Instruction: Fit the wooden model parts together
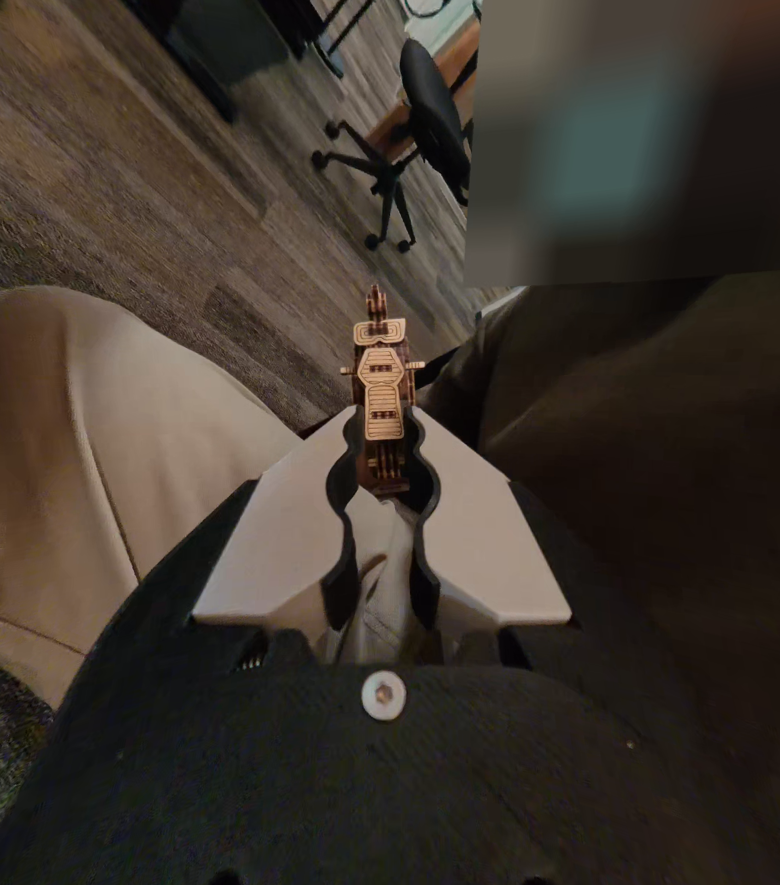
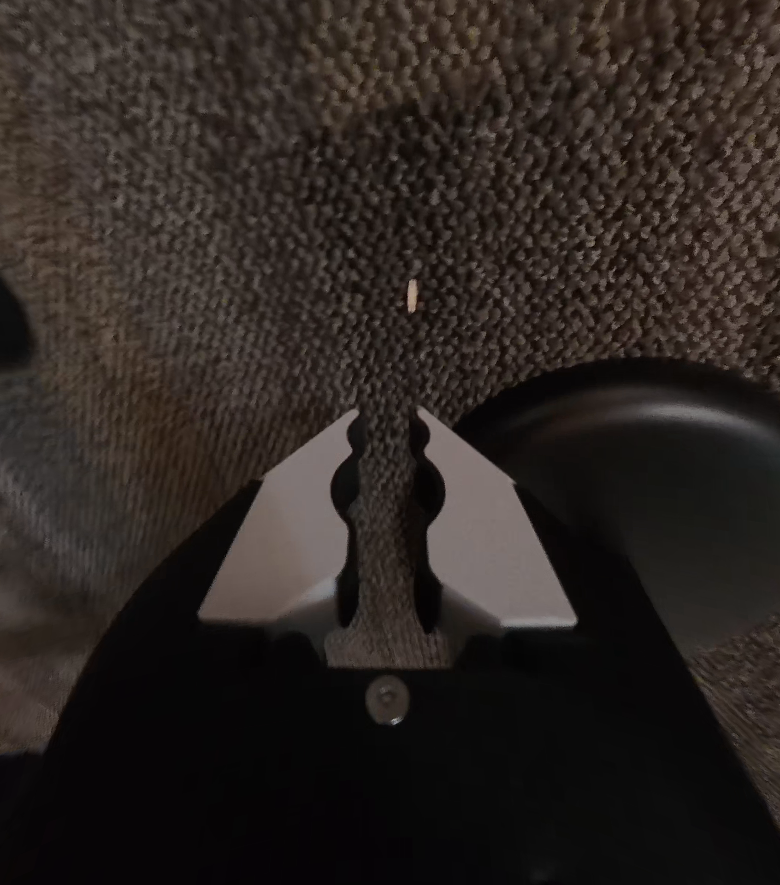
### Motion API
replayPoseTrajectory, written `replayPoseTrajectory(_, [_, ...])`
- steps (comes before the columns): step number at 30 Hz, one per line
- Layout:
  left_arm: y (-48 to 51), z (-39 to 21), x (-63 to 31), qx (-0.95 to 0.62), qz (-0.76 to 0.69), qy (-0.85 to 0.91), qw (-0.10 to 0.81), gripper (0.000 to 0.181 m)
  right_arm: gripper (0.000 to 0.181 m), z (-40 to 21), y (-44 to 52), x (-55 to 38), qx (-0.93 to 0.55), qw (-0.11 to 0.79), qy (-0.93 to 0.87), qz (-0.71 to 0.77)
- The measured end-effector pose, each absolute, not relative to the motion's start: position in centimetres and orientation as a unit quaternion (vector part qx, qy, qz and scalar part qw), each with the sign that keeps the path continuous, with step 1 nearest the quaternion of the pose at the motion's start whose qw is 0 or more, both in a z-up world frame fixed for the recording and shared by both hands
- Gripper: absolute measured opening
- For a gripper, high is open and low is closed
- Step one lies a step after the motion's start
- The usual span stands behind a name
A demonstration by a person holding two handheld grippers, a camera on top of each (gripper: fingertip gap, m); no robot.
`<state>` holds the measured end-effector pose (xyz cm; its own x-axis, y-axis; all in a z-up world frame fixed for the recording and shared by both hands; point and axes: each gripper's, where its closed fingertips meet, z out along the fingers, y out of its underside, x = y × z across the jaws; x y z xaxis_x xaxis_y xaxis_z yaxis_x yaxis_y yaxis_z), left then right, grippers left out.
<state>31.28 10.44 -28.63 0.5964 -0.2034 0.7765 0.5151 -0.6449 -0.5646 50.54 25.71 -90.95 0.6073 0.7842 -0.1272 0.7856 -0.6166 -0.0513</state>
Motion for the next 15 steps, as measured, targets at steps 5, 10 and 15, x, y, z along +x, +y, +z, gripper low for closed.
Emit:
replayPoseTrajectory(5, [12.4,-30.5,32.5,-0.814,-0.444,-0.083,0.365,0.012,0.017,-94.3,27.1,48.6,0.911,-0.038,0.403,-0.084])
replayPoseTrajectory(10, [13.6,-32.2,33.2,-0.813,-0.466,-0.086,0.339,0.012,0.017,-96.8,28.1,48.3,0.926,-0.03,0.36,-0.107])
replayPoseTrajectory(15, [14.6,-32.6,33.9,-0.81,-0.476,-0.081,0.333,0.012,0.015,-97.6,27.4,48.7,0.909,-0.025,0.406,-0.091])
